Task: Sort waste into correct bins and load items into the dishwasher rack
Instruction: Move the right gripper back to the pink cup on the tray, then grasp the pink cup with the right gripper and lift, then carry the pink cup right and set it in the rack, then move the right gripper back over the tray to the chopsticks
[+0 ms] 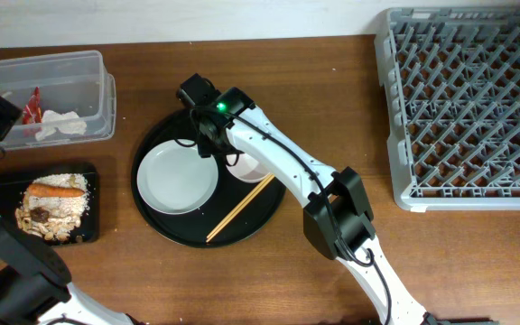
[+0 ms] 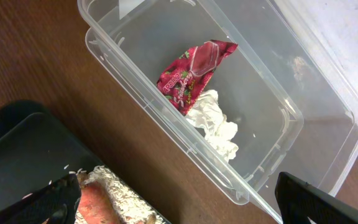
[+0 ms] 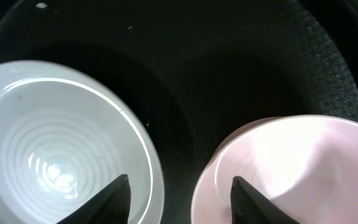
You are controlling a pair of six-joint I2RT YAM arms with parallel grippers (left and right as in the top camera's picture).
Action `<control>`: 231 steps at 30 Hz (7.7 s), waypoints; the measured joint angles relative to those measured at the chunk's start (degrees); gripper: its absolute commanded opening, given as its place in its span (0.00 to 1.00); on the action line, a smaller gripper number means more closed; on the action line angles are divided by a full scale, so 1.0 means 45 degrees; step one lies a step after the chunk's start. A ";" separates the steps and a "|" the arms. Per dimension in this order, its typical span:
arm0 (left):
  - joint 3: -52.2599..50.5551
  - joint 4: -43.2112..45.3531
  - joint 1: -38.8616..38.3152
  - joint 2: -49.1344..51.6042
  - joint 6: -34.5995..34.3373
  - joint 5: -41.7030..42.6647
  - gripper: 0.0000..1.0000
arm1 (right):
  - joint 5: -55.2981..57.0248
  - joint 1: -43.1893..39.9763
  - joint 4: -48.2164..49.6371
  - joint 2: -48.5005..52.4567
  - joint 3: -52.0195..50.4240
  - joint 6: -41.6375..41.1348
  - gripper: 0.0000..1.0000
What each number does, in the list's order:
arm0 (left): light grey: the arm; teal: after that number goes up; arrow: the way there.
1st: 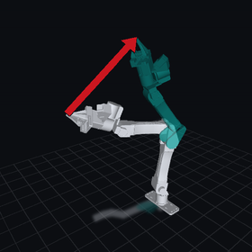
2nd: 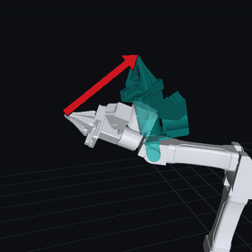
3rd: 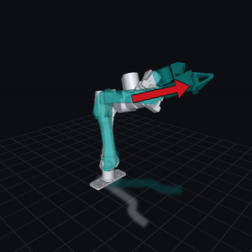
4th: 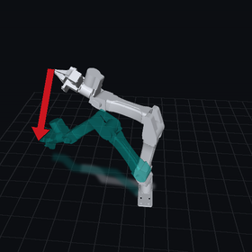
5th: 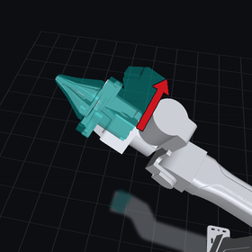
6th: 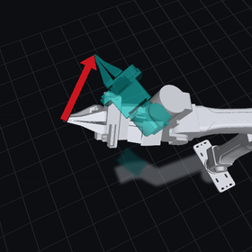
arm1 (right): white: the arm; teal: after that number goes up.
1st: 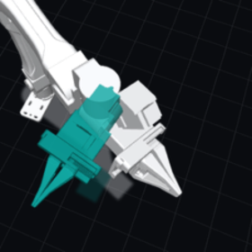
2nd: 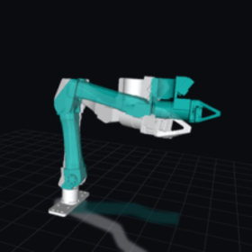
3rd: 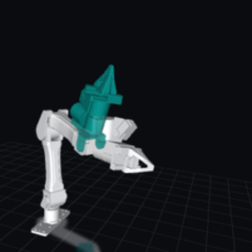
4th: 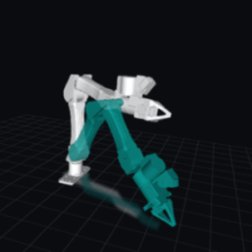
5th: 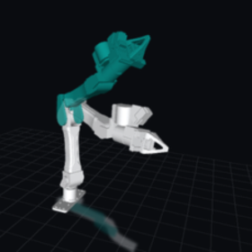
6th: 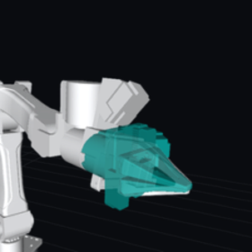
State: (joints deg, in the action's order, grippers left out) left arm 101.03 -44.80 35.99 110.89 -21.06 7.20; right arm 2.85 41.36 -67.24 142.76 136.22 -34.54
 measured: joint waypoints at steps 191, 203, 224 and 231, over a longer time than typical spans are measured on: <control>0.0000 0.0000 0.0000 0.0000 0.0000 -0.0005 0.99 | -0.3920 -0.2579 0.1729 -0.7067 -0.6941 -0.3245 0.98; 0.0000 0.0000 0.0000 0.0000 0.0000 0.0000 0.99 | -0.2244 -0.0214 0.1846 -0.4036 -0.7009 -0.8398 0.99; 0.0000 0.0000 0.0000 0.0000 0.0000 0.0000 0.99 | -0.2074 -0.0185 0.2069 -0.2492 -0.7038 -0.9316 0.98; 0.0000 0.0000 0.0000 0.0000 0.0000 0.0000 0.99 | -0.2074 -0.0413 0.0291 -0.2492 -0.5770 -0.9204 0.99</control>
State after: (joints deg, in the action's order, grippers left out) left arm 101.03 -44.80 35.99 110.89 -21.06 7.20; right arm -6.48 39.51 -65.93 131.55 110.26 -75.96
